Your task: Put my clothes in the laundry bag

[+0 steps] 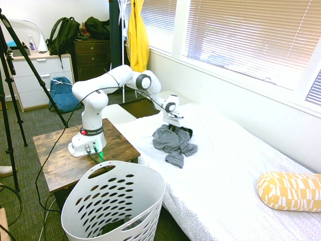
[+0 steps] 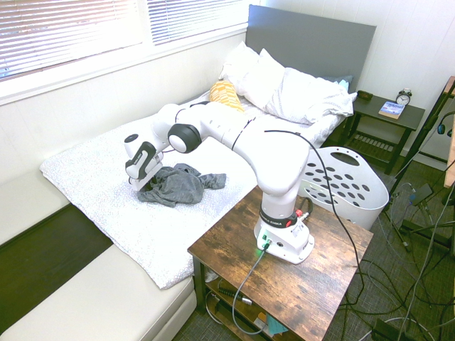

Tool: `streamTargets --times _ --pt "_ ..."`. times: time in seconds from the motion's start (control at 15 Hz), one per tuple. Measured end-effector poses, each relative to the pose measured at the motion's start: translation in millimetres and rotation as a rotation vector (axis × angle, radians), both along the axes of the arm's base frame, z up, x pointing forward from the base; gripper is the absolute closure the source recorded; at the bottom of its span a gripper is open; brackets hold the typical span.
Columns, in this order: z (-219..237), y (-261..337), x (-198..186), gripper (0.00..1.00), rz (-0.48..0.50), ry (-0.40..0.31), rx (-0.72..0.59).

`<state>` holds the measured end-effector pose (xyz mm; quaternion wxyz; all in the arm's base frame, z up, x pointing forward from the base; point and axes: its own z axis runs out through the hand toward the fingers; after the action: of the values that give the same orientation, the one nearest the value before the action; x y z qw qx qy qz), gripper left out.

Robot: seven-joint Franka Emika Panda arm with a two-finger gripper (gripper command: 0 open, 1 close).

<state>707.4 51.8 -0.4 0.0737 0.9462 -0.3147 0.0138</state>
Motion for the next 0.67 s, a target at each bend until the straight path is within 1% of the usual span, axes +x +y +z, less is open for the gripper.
streamTargets --times 0.4,0.53,0.67 --pt "6 -2 1 1.0 0.009 0.003 -0.005" --pt "32 -3 7 1.0 0.025 0.028 -0.026" --pt "80 -7 13 1.0 0.032 0.089 -0.069"
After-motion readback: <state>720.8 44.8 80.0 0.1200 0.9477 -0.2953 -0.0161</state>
